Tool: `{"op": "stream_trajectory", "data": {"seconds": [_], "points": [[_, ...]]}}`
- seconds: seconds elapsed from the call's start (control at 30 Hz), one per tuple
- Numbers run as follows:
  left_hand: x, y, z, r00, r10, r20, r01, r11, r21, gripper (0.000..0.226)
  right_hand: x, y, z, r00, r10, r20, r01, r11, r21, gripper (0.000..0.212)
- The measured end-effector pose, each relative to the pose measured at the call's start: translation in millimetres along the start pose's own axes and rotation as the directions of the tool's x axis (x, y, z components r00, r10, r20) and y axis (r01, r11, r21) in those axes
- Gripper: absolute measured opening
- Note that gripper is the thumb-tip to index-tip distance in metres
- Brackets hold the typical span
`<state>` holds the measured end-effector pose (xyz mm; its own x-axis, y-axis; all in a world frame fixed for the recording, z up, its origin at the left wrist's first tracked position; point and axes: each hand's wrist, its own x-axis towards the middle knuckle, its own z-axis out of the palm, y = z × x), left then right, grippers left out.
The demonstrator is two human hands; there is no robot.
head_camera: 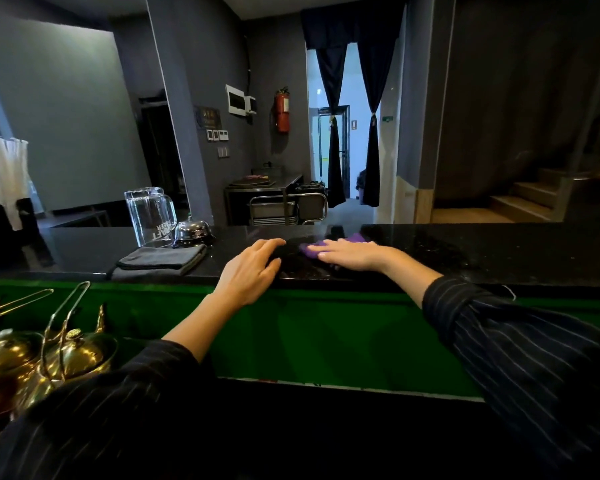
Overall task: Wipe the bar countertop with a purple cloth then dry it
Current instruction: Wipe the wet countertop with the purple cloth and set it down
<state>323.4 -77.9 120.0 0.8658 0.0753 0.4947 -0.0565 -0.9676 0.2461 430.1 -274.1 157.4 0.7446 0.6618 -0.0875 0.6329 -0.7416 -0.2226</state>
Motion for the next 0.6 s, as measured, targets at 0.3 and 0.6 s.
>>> {"op": "stream_trajectory", "data": {"seconds": [0.3, 0.6], "points": [[17, 27, -5, 0.928, -0.221, 0.299, 0.182, 0.972, 0.151, 0.039, 19, -48, 22, 0.988, 0.13, -0.084, -0.133, 0.991, -0.027, 0.054], [28, 96, 14, 0.943, -0.178, 0.28, 0.194, 0.98, -0.031, 0.036, -42, 50, 3, 0.992, 0.11, -0.055, -0.112, 0.993, -0.032, 0.053]]}}
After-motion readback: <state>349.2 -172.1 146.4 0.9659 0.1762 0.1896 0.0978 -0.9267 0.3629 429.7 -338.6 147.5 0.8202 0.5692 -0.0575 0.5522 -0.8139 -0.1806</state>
